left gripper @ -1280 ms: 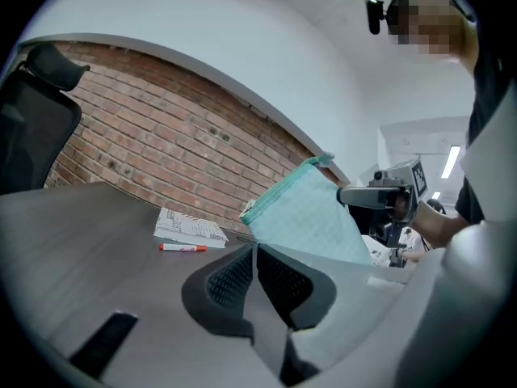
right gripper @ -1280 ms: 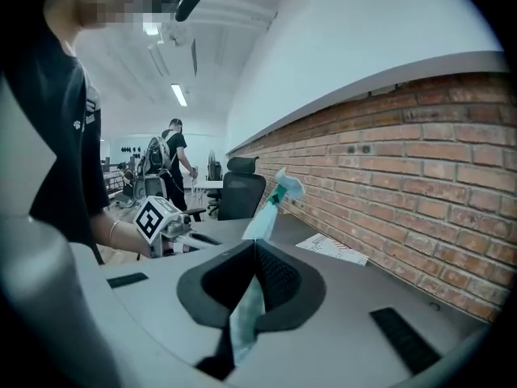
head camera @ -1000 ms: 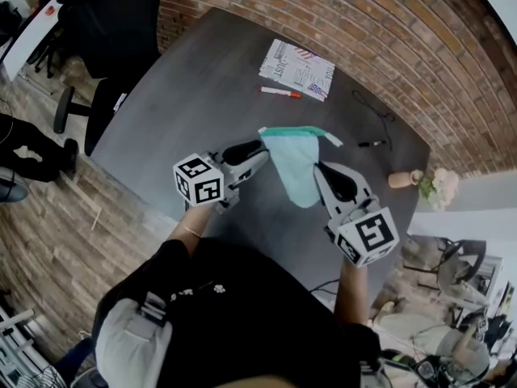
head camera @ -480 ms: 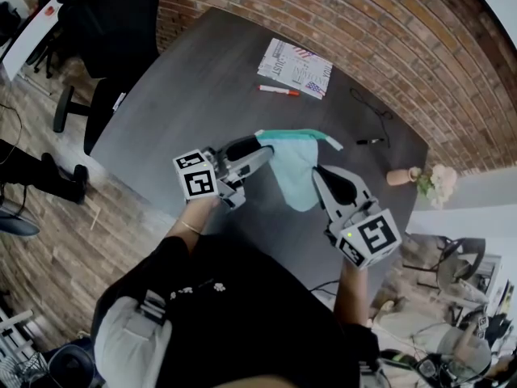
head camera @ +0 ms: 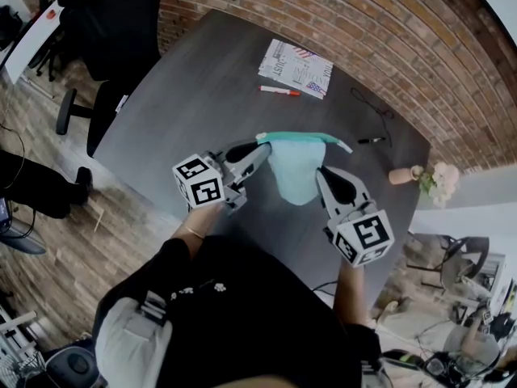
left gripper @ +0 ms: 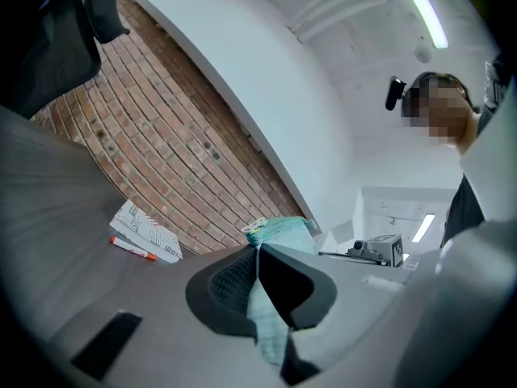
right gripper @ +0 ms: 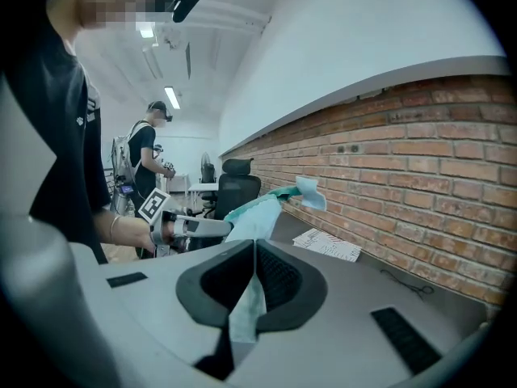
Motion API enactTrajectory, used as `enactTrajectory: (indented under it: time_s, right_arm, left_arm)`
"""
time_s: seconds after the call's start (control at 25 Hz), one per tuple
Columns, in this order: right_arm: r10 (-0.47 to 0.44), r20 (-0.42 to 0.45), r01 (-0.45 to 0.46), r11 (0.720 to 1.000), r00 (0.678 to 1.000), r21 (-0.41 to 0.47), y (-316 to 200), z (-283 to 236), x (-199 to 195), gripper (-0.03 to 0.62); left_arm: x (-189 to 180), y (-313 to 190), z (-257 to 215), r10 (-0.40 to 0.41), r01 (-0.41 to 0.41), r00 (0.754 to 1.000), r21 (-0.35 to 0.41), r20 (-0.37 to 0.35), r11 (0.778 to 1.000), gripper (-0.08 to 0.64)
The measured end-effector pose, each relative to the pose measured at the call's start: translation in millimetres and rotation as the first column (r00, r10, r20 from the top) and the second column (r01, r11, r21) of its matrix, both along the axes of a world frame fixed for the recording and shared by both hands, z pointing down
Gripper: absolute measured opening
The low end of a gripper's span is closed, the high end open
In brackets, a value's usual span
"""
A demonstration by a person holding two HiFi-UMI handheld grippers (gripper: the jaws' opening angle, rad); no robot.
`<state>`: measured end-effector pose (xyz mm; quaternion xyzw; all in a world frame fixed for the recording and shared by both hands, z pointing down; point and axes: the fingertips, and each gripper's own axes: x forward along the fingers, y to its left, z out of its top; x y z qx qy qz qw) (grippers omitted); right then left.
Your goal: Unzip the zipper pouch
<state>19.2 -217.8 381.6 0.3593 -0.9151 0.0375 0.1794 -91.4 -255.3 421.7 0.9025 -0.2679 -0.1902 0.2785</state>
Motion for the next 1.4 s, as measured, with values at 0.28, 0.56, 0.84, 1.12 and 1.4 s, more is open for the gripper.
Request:
enactTrajectory:
  time_s: [0.28, 0.56, 0.84, 1.12, 1.4]
  right_arm:
    - [0.089, 0.011, -0.088, 0.995, 0.996, -0.048, 1.4, 23.9, 16.3, 0.04]
    - [0.18, 0.035, -0.177, 0.981, 0.983, -0.076, 6.9, 32.6, 32.4, 0.052]
    - [0.078, 0.045, -0.076, 0.997, 0.996, -0.026, 9.3, 14.5, -6.6, 0.054]
    - [-0.006, -0.068, 0.004, 1.0, 0.998, -0.027, 12.6, 13.5, -54.5, 0.074]
    - [0.005, -0.128, -0.007, 1.0, 0.992, -0.014, 3.1, 23.3, -67.0, 0.094]
  left_arm:
    - [0.7, 2.0, -8.9, -0.042, 0.037, 0.993, 0.045, 0.113, 0.998, 0.009]
    - [3.2, 3.2, -8.6, -0.079, 0.047, 0.956, 0.12, 0.282, 0.992, 0.008]
    - [22.2, 10.3, 9.1, -0.096, -0.021, 0.832, 0.205, 0.547, 0.979, 0.008]
    - [47.3, 23.2, 15.5, -0.119, -0.12, 0.713, 0.287, 0.691, 0.95, 0.008]
    - [61.9, 32.5, 23.5, -0.156, -0.21, 0.603, 0.345, 0.782, 0.915, 0.008]
